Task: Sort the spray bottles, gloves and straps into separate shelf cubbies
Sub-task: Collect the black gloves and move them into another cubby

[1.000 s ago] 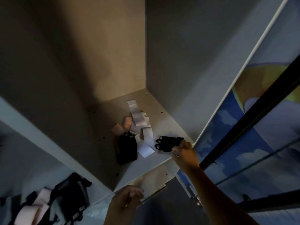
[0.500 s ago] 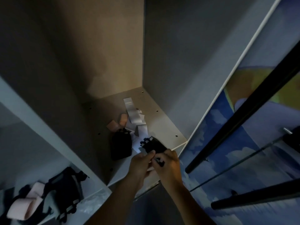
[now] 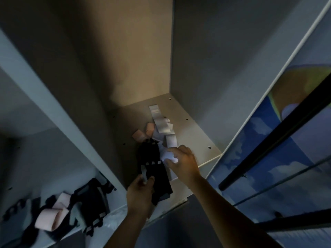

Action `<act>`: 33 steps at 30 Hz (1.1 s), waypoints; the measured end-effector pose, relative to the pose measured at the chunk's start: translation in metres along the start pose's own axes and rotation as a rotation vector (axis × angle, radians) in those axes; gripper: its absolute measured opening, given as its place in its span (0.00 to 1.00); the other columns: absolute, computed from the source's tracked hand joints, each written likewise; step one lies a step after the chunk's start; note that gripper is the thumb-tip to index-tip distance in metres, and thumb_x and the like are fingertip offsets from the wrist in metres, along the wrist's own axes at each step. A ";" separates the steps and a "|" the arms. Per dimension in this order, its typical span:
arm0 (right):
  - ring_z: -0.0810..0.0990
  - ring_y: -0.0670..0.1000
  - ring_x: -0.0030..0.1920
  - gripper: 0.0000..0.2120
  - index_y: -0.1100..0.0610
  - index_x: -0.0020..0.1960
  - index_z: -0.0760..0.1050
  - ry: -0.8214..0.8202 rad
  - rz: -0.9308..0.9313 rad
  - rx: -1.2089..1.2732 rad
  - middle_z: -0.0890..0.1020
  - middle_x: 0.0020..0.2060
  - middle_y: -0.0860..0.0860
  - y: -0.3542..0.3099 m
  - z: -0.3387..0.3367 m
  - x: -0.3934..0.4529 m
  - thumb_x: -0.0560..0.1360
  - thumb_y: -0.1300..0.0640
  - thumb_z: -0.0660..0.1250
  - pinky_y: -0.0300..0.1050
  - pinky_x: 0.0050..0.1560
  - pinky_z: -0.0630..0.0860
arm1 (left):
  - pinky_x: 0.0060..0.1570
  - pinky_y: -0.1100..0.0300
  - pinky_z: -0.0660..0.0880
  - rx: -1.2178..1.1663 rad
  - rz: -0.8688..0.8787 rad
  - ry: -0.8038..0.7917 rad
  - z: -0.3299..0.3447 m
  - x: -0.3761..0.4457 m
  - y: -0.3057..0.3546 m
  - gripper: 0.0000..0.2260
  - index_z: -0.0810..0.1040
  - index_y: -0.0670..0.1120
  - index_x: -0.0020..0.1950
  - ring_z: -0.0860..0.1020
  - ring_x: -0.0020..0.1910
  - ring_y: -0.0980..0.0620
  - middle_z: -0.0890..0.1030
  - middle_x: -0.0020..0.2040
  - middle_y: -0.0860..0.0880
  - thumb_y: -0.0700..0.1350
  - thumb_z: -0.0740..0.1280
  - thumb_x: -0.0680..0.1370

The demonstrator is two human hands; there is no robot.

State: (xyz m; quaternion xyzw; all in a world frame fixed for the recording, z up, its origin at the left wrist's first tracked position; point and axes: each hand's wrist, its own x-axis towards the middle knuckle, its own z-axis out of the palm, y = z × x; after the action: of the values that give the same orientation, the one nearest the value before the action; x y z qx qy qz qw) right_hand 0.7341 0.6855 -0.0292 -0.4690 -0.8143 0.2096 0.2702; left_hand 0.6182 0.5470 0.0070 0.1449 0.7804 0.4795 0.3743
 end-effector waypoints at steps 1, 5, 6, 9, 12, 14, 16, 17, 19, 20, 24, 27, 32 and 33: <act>0.78 0.58 0.48 0.18 0.49 0.59 0.79 -0.058 -0.015 -0.010 0.79 0.48 0.54 -0.004 0.007 0.005 0.70 0.49 0.72 0.50 0.48 0.75 | 0.37 0.56 0.72 0.030 0.018 0.007 -0.004 -0.003 -0.001 0.11 0.78 0.39 0.41 0.79 0.35 0.44 0.82 0.35 0.42 0.46 0.71 0.77; 0.75 0.60 0.57 0.21 0.48 0.63 0.78 -0.220 -0.056 -0.129 0.78 0.56 0.56 -0.014 0.024 0.018 0.71 0.53 0.72 0.51 0.55 0.74 | 0.30 0.64 0.70 0.104 0.061 0.033 -0.009 -0.010 -0.005 0.06 0.79 0.43 0.45 0.79 0.35 0.54 0.82 0.38 0.47 0.45 0.69 0.78; 0.75 0.61 0.58 0.20 0.48 0.63 0.78 -0.229 -0.077 -0.169 0.77 0.57 0.56 -0.015 0.026 0.019 0.71 0.54 0.70 0.51 0.55 0.74 | 0.29 0.66 0.70 0.094 0.066 0.037 -0.010 -0.012 -0.006 0.04 0.80 0.44 0.45 0.79 0.36 0.55 0.83 0.38 0.48 0.44 0.69 0.78; 0.73 0.60 0.61 0.19 0.46 0.63 0.78 -0.281 -0.131 -0.271 0.76 0.61 0.56 -0.016 0.035 0.017 0.74 0.58 0.66 0.51 0.56 0.72 | 0.31 0.65 0.71 0.044 0.057 0.054 -0.011 -0.014 -0.007 0.03 0.80 0.45 0.45 0.80 0.37 0.53 0.84 0.38 0.47 0.43 0.70 0.78; 0.72 0.58 0.60 0.12 0.44 0.57 0.81 -0.284 -0.182 -0.359 0.75 0.62 0.53 -0.014 0.045 0.013 0.76 0.54 0.65 0.50 0.55 0.70 | 0.33 0.59 0.72 0.025 0.039 0.074 -0.012 -0.014 -0.005 0.05 0.80 0.43 0.44 0.80 0.35 0.51 0.83 0.37 0.44 0.43 0.70 0.78; 0.74 0.59 0.58 0.08 0.45 0.51 0.83 -0.229 -0.181 -0.328 0.77 0.60 0.53 -0.013 0.049 0.011 0.75 0.54 0.68 0.50 0.52 0.71 | 0.34 0.59 0.73 0.011 0.037 0.074 -0.012 -0.014 -0.003 0.05 0.81 0.44 0.43 0.80 0.34 0.51 0.83 0.36 0.45 0.43 0.70 0.78; 0.76 0.58 0.54 0.07 0.46 0.47 0.83 -0.141 -0.193 -0.255 0.80 0.55 0.53 -0.013 0.048 0.011 0.72 0.56 0.71 0.50 0.49 0.72 | 0.34 0.59 0.73 -0.008 0.043 0.065 -0.013 -0.015 -0.003 0.05 0.81 0.44 0.43 0.80 0.34 0.52 0.83 0.36 0.46 0.43 0.70 0.78; 0.76 0.58 0.53 0.07 0.47 0.47 0.83 -0.101 -0.186 -0.220 0.80 0.52 0.52 -0.014 0.045 0.014 0.71 0.56 0.72 0.50 0.48 0.72 | 0.34 0.59 0.72 -0.018 0.043 0.061 -0.012 -0.016 -0.002 0.05 0.80 0.43 0.43 0.79 0.33 0.52 0.83 0.36 0.45 0.42 0.69 0.78; 0.76 0.57 0.50 0.07 0.48 0.48 0.82 -0.035 -0.152 -0.120 0.78 0.48 0.52 -0.018 0.035 0.021 0.70 0.55 0.73 0.50 0.47 0.73 | 0.33 0.59 0.71 -0.044 0.038 0.056 -0.011 -0.019 -0.001 0.07 0.79 0.41 0.42 0.76 0.31 0.52 0.80 0.34 0.43 0.42 0.69 0.78; 0.76 0.57 0.48 0.07 0.48 0.48 0.83 0.004 -0.141 -0.047 0.77 0.45 0.52 -0.020 0.029 0.025 0.70 0.55 0.74 0.50 0.46 0.73 | 0.33 0.59 0.70 -0.058 0.027 0.049 -0.011 -0.022 0.001 0.08 0.77 0.41 0.41 0.74 0.30 0.52 0.78 0.32 0.44 0.42 0.69 0.78; 0.76 0.53 0.47 0.10 0.52 0.49 0.84 0.127 -0.066 0.277 0.74 0.43 0.47 -0.038 -0.014 0.034 0.70 0.62 0.76 0.45 0.47 0.75 | 0.38 0.59 0.71 -0.159 -0.088 -0.017 -0.018 -0.039 0.014 0.09 0.76 0.43 0.39 0.74 0.30 0.51 0.75 0.25 0.53 0.44 0.70 0.78; 0.77 0.45 0.43 0.10 0.55 0.47 0.84 0.162 -0.062 0.407 0.75 0.43 0.51 -0.064 -0.066 0.034 0.70 0.68 0.75 0.33 0.46 0.73 | 0.39 0.56 0.70 -0.270 -0.185 -0.084 -0.034 -0.062 0.031 0.12 0.73 0.44 0.37 0.73 0.31 0.48 0.75 0.27 0.49 0.44 0.70 0.79; 0.77 0.42 0.36 0.11 0.55 0.45 0.84 0.124 -0.140 0.495 0.75 0.40 0.49 -0.115 -0.151 0.009 0.71 0.69 0.74 0.30 0.41 0.71 | 0.40 0.54 0.74 -0.442 -0.189 -0.137 -0.066 -0.105 0.055 0.06 0.74 0.43 0.46 0.76 0.41 0.44 0.77 0.41 0.40 0.43 0.65 0.82; 0.77 0.43 0.36 0.10 0.55 0.45 0.85 0.126 -0.148 0.491 0.76 0.40 0.49 -0.123 -0.162 0.000 0.71 0.69 0.74 0.31 0.42 0.71 | 0.40 0.55 0.75 -0.469 -0.196 -0.164 -0.071 -0.112 0.059 0.06 0.75 0.43 0.48 0.78 0.42 0.43 0.80 0.43 0.40 0.44 0.63 0.82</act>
State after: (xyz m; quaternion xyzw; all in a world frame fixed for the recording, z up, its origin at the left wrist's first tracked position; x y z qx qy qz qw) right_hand 0.7572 0.6415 0.1680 -0.3405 -0.7528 0.3510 0.4407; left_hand 0.6349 0.4659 0.1255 0.0162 0.6254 0.5955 0.5041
